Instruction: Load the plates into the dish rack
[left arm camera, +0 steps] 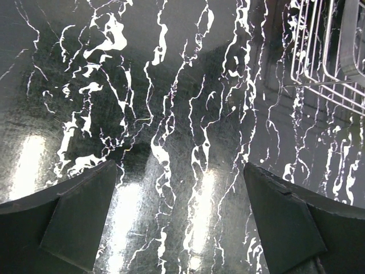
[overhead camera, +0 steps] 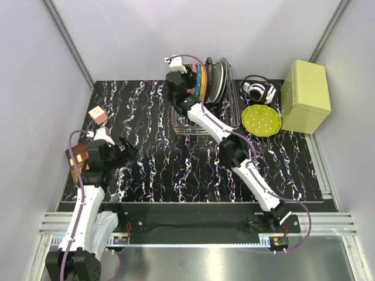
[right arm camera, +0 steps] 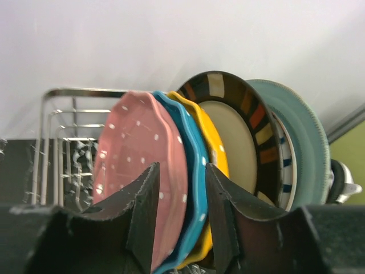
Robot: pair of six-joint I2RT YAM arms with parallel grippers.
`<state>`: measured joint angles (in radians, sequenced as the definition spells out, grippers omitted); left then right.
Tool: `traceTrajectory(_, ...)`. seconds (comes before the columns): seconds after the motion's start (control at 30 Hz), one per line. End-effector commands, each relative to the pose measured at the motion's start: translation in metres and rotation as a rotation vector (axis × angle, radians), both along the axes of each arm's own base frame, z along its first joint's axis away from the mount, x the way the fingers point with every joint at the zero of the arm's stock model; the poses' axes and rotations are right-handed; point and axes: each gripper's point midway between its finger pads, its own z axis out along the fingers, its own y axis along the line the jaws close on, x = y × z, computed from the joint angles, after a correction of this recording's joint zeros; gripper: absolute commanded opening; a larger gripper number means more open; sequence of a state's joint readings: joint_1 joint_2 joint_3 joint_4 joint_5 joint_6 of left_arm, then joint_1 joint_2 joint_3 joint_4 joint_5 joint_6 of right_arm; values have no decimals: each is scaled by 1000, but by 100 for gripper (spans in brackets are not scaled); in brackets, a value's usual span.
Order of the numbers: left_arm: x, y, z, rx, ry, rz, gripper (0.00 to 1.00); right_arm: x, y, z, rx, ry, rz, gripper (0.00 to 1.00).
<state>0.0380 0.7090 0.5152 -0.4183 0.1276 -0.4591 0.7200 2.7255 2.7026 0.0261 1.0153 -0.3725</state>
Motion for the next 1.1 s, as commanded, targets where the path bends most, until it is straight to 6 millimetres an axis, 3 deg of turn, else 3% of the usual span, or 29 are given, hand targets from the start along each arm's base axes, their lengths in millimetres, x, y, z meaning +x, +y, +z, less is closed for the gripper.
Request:
traceTrajectory(0.0,14,9,31,117,-94,-25,99,-37,-22,110,64,-105,-48,45)
traceTrajectory(0.03,19,7,41,134,-123,-38,99,-43,-27,104,36,-70,-68,50)
traceTrajectory(0.07,22,2,46,155,-137,-74,99,-59,-39,124,7,-33,-66,55)
traceTrajectory(0.1,24,-8,52,163,-154,-118,99,-66,-39,108,-22,30,-50,60)
traceTrajectory(0.13,29,-13,63,177,-178,-138,99,-70,-30,105,-36,90,76,77)
traceTrajectory(0.17,31,-17,70,195,-192,-161,99,-97,-45,125,-55,168,161,81)
traceTrajectory(0.2,32,-24,77,202,-208,-187,99,-108,-45,95,-56,271,241,83)
traceTrajectory(0.23,35,-28,88,200,-231,-199,99,-123,-39,84,-27,375,435,87)
traceTrajectory(0.27,36,-31,92,201,-243,-210,99,-152,-52,121,28,354,540,98)
traceTrajectory(0.3,36,-35,97,196,-256,-229,99,-168,-60,95,13,447,612,99)
traceTrajectory(0.33,37,-37,103,199,-271,-234,99,-183,-71,87,23,508,691,98)
traceTrajectory(0.37,37,-38,105,205,-277,-243,99,-202,-93,103,-12,496,712,95)
traceTrajectory(0.4,38,-39,107,210,-283,-250,99,-217,-105,72,-46,595,750,92)
traceTrajectory(0.43,39,-39,104,218,-275,-254,99,-232,-143,72,-64,632,721,88)
traceTrajectory(0.47,41,-35,103,232,-270,-229,99,-239,-162,63,-134,653,737,86)
traceTrajectory(0.5,43,-31,97,245,-248,-211,99,-254,-178,29,-154,734,762,85)
traceTrajectory(0.53,46,-24,94,271,-235,-174,99,-259,-196,23,-173,727,770,85)
traceTrajectory(0.57,48,-13,91,309,-218,-132,99,-267,-226,32,-265,681,773,87)
traceTrajectory(0.6,50,-9,88,333,-198,-117,99,-280,-233,0,-291,740,818,87)
traceTrajectory(0.63,52,-4,88,368,-195,-113,99,-287,-240,-1,-336,718,840,87)
traceTrajectory(0.67,52,0,88,389,-191,-104,99,-287,-250,-11,-392,722,853,86)
traceTrajectory(0.7,54,1,89,396,-191,-108,99,-293,-256,-41,-407,776,849,83)
traceTrajectory(0.83,53,-4,84,320,-171,-122,95,-262,-262,-87,-408,813,797,56)
traceTrajectory(0.87,52,-7,82,287,-163,-142,93,-253,-261,-87,-361,814,778,51)
traceTrajectory(0.9,52,-9,78,265,-145,-150,88,-245,-264,-90,-332,819,766,27)
traceTrajectory(0.93,51,-12,75,235,-133,-159,85,-239,-264,-106,-302,867,770,16)
traceTrajectory(0.97,51,-14,73,211,-126,-173,82,-227,-265,-99,-277,853,752,12)
traceTrajectory(1.03,50,-16,67,196,-109,-197,68,-212,-273,-112,-217,882,727,3)
traceTrajectory(1.07,51,-15,67,190,-106,-198,65,-201,-274,-105,-192,858,716,2)
